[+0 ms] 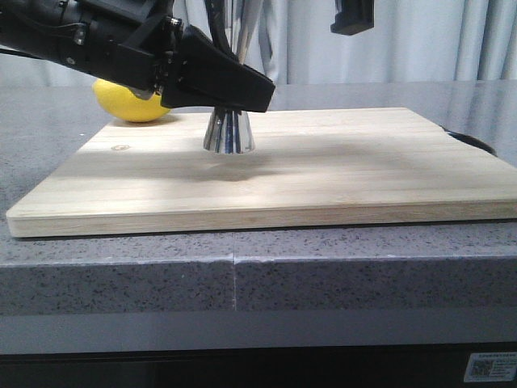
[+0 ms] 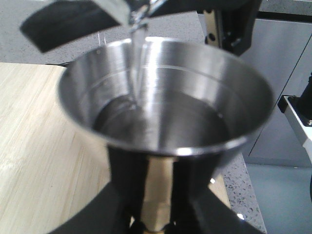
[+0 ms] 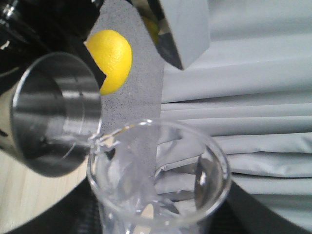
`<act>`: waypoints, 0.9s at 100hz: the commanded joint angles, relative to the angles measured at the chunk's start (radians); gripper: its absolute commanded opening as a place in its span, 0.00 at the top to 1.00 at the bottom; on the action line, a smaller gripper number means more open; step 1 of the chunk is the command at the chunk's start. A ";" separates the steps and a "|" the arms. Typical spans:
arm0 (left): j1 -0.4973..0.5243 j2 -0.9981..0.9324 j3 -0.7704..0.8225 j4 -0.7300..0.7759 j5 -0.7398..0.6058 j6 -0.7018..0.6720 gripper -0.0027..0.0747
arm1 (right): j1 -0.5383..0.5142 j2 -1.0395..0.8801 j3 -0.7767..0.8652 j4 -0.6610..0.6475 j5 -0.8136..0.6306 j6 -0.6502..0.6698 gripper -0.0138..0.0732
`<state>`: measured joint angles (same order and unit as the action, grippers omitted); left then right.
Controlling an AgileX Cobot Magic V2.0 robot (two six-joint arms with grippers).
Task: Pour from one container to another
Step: 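Hold the beaker tilted over the jigger cup with the right gripper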
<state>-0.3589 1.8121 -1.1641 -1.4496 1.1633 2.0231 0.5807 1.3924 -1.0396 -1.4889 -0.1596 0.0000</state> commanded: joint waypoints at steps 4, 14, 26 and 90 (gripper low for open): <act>-0.011 -0.055 -0.024 -0.077 0.107 -0.006 0.94 | 0.000 -0.040 -0.038 -0.005 -0.009 0.000 0.63; -0.011 -0.055 -0.024 -0.077 0.107 -0.006 0.94 | 0.000 -0.040 -0.038 -0.005 -0.009 0.000 0.63; -0.011 -0.055 -0.024 -0.077 0.107 -0.006 0.94 | 0.000 -0.040 -0.038 -0.013 -0.009 0.000 0.63; -0.011 -0.055 -0.024 -0.077 0.107 -0.006 0.94 | 0.000 -0.040 -0.038 -0.034 -0.009 0.000 0.63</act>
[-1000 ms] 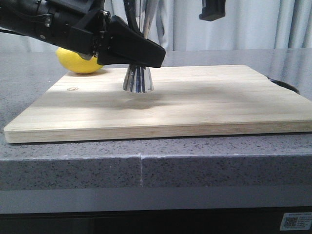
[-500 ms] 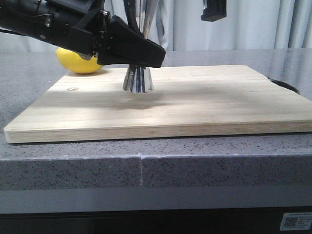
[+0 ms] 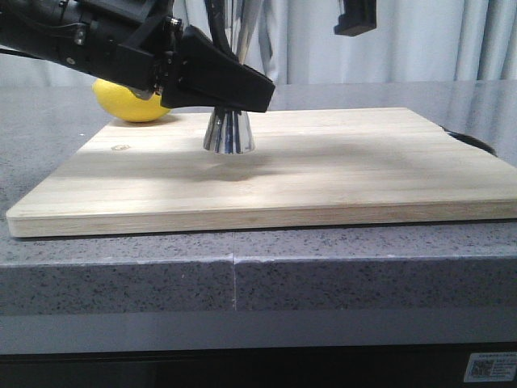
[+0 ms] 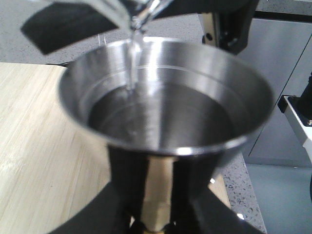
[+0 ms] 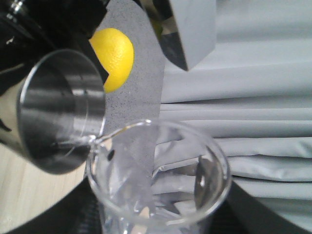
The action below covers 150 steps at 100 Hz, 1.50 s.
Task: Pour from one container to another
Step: 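Hold the beaker tilted over the jigger cup with the right gripper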
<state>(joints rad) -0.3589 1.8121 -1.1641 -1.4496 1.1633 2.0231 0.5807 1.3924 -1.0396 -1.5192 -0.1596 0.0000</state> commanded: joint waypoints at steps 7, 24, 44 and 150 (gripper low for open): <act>-0.011 -0.055 -0.024 -0.077 0.107 -0.006 0.94 | 0.000 -0.040 -0.038 -0.010 -0.009 0.000 0.63; -0.011 -0.055 -0.024 -0.077 0.107 -0.006 0.94 | 0.000 -0.040 -0.038 -0.014 -0.009 0.000 0.63; -0.011 -0.055 -0.024 -0.077 0.107 -0.006 0.94 | 0.000 -0.040 -0.038 -0.019 -0.009 0.000 0.63; -0.011 -0.055 -0.024 -0.077 0.107 -0.006 0.94 | 0.000 -0.040 -0.038 -0.041 -0.002 0.000 0.63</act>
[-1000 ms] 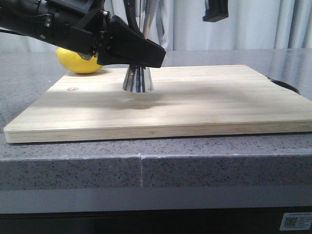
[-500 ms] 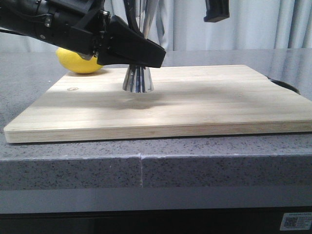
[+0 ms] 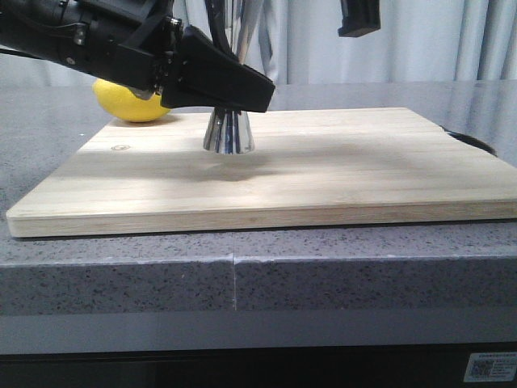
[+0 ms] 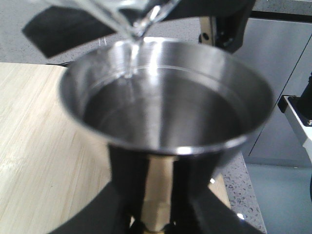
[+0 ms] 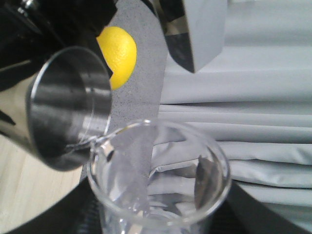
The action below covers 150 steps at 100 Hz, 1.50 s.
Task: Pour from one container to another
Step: 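Hold the beaker tilted over the jigger cup with the right gripper, then tilt the beaker upright and raise it away with the right gripper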
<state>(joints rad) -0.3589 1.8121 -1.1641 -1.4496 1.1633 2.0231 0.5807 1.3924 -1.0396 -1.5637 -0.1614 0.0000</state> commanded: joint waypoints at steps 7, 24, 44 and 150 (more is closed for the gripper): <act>-0.011 -0.055 -0.024 -0.077 0.107 -0.006 0.94 | 0.000 -0.040 -0.038 0.003 0.000 0.000 0.63; -0.011 -0.055 -0.024 -0.077 0.107 -0.006 0.94 | 0.000 -0.040 -0.038 0.003 0.000 0.000 0.63; -0.011 -0.055 -0.024 -0.077 0.107 -0.006 0.94 | 0.000 -0.040 -0.038 0.003 0.002 0.000 0.63; -0.011 -0.055 -0.024 -0.077 0.107 -0.006 0.94 | 0.000 -0.040 -0.038 0.488 -0.002 0.007 0.63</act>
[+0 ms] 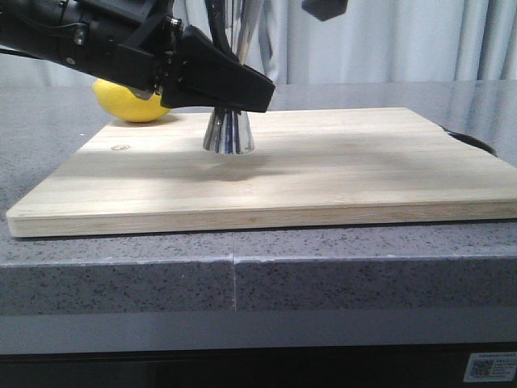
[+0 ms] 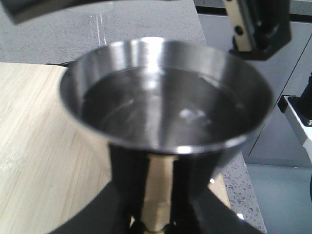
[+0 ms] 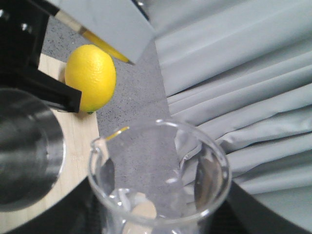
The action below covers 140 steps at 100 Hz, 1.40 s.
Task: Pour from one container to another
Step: 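Tilt the beaker upright and raise it away with the right gripper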
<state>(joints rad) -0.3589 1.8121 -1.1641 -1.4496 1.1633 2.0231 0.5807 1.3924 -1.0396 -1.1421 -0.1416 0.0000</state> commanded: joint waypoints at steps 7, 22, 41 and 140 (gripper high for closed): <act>-0.011 -0.055 -0.024 -0.077 0.107 -0.006 0.94 | 0.000 -0.040 -0.038 0.097 -0.022 0.007 0.63; -0.011 -0.055 -0.024 -0.077 0.107 -0.006 0.94 | 0.000 -0.040 -0.038 0.177 -0.022 0.011 0.63; -0.011 -0.055 -0.024 -0.077 0.107 -0.006 0.94 | 0.000 -0.040 -0.038 0.331 -0.022 0.011 0.63; -0.011 -0.055 -0.024 -0.077 0.107 -0.006 0.94 | -0.175 -0.040 -0.040 0.779 -0.018 0.011 0.63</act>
<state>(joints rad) -0.3589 1.8121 -1.1641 -1.4496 1.1633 2.0231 0.4283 1.3924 -1.0418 -0.3710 -0.0703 0.0086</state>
